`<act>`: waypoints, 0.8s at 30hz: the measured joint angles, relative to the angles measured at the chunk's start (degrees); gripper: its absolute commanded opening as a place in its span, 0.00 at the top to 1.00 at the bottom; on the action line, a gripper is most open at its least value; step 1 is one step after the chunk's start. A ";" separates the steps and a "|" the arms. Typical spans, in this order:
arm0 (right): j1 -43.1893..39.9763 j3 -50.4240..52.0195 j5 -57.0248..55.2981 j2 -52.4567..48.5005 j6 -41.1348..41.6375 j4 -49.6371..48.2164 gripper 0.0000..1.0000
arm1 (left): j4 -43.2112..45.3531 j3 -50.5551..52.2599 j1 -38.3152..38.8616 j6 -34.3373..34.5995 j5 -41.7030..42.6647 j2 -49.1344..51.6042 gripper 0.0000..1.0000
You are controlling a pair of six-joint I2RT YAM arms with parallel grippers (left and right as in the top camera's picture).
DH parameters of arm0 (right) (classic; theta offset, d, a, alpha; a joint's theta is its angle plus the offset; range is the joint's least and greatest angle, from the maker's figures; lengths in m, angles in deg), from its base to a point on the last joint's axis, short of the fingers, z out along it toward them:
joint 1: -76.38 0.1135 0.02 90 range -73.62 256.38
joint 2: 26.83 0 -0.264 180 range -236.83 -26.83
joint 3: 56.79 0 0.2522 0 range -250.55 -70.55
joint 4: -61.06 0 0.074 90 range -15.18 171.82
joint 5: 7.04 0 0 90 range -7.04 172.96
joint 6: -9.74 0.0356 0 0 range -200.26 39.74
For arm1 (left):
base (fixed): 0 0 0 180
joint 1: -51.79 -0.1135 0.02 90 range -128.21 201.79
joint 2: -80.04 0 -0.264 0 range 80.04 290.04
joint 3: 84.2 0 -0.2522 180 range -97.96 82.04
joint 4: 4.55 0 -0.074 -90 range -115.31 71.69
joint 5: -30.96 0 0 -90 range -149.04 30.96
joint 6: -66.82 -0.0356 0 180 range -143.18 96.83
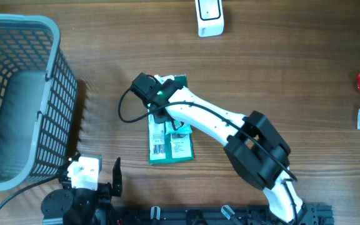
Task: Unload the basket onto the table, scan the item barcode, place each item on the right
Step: 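Lower the right gripper and grasp the Zappy wipes pack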
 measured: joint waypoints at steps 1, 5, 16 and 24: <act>0.15 0.00 -0.04 -0.52 0.00 0.00 0.43 | 0.00 0.00 0.00 0.00 0.00 0.00 0.00; 1.60 0.00 -0.17 -0.66 0.68 -0.85 0.42 | 0.00 0.00 0.00 0.00 0.00 0.00 0.00; 2.82 -1.64 -1.20 -2.64 7.61 1.11 0.36 | 0.00 0.00 0.00 0.00 0.00 0.00 0.00; 2.78 -1.97 -1.36 -2.78 10.10 5.64 0.36 | 0.00 0.00 0.00 0.00 0.00 0.00 0.00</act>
